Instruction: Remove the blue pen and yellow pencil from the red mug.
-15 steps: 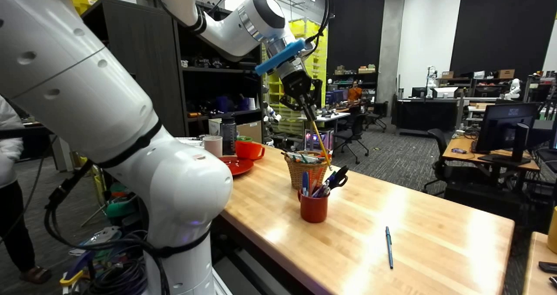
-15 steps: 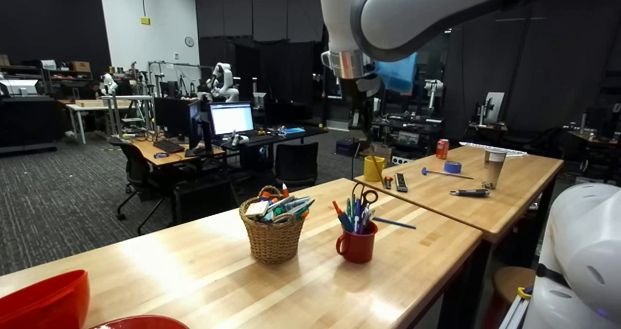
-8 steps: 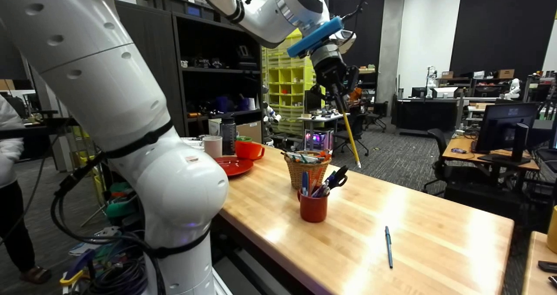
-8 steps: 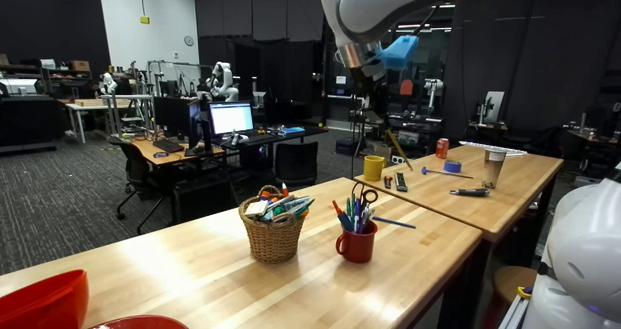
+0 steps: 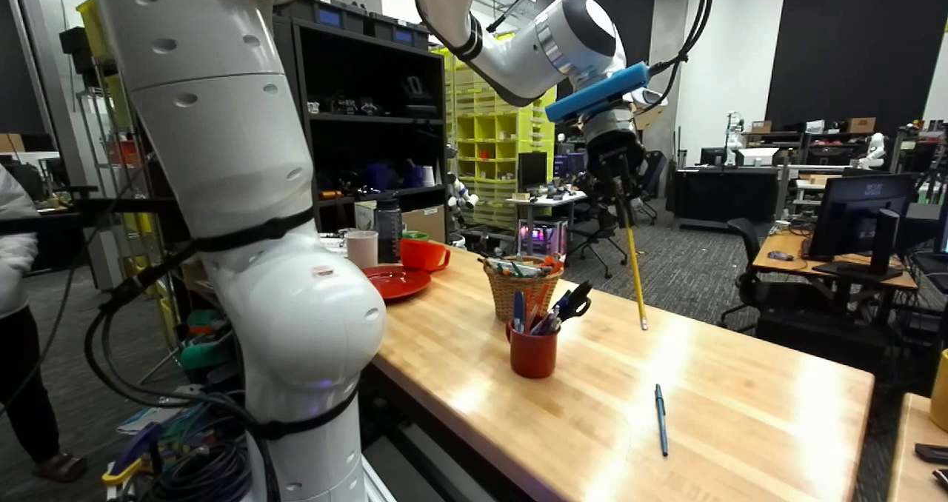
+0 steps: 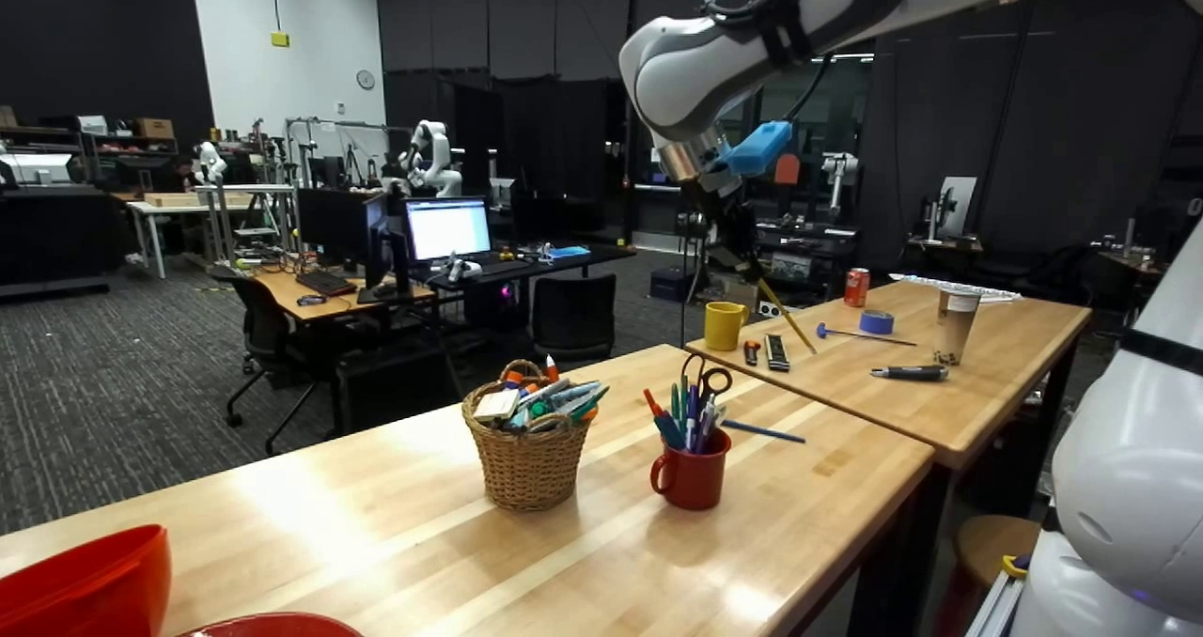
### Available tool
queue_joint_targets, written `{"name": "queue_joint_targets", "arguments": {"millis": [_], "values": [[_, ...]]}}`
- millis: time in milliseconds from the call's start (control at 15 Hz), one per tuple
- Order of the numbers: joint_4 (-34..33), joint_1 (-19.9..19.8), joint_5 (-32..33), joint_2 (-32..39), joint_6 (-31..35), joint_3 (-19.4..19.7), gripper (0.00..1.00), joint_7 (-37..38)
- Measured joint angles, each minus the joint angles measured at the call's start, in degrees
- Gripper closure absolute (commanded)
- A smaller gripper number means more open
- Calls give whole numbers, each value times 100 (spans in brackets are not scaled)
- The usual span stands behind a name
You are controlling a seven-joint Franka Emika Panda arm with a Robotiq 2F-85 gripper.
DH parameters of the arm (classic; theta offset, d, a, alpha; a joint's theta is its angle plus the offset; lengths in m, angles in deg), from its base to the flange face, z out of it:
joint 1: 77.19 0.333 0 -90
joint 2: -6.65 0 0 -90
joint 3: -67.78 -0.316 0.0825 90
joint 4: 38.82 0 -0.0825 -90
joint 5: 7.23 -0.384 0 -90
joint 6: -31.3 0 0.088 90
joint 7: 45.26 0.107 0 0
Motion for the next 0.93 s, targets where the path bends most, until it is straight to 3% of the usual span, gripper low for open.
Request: {"name": "queue_joint_targets", "arguments": {"millis": [467, 933], "values": [[-364, 5, -1, 510, -79, -13, 98, -14], [-1834, 5, -1, 2072, -549, -22, 98, -7]]}}
